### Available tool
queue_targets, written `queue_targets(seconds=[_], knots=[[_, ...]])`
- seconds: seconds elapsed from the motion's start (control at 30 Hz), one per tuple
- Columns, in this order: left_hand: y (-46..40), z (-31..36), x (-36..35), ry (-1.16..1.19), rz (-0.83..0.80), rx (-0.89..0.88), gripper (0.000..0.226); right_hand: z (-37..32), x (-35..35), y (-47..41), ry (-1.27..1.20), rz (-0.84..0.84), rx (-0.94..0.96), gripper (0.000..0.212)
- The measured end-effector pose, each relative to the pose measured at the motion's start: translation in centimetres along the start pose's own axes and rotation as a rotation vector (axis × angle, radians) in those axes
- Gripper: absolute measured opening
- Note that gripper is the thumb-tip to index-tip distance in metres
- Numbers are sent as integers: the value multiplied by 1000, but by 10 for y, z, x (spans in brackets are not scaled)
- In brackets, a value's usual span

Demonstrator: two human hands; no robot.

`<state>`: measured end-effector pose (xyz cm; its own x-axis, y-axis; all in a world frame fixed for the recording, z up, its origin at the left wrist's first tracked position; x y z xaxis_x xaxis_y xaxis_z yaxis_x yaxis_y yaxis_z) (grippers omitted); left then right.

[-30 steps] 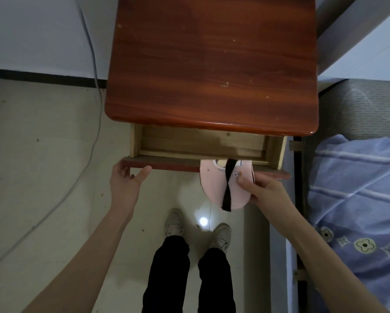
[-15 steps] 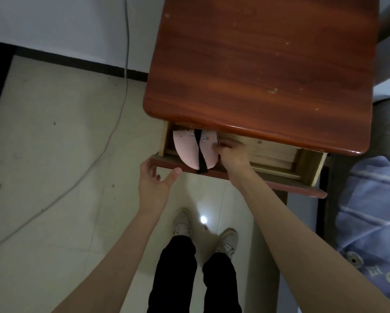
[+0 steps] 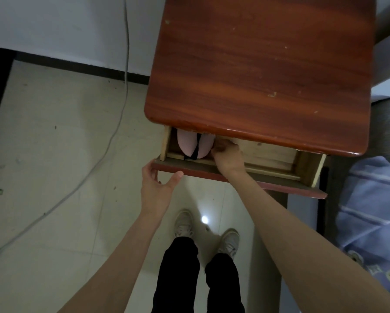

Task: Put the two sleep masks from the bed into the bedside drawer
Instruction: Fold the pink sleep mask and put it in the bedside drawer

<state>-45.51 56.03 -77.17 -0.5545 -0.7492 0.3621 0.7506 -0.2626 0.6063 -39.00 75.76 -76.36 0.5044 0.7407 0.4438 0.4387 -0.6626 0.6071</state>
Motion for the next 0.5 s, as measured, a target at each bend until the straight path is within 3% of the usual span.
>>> queue_targets(seconds=[0.13, 0.23, 0.37, 0.5], knots=[[-3, 11, 13, -180, -45, 49, 55, -2, 6, 43, 157, -129, 84, 33], [5, 35, 31, -546, -94, -1, 56, -3, 26, 91, 305, -174, 151, 38], [67, 92, 18, -1039, -279, -456, 60, -7, 68, 163, 451, -133, 224, 49], [161, 129, -9, -1224, -399, -828, 58, -15, 112, 241, 384, 22, 238, 52]])
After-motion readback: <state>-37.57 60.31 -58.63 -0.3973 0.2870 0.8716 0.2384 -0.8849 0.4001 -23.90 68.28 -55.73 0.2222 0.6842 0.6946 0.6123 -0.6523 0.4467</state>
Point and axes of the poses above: each hand's wrist, its own y-axis away from the middle knuckle, its own x-axis out of the back of the hand, z = x × y, the point moved 8 cm from there along -y, towards the middle knuckle, and after that the axes turned 15 degrees about -y, right-handed, at the moved point
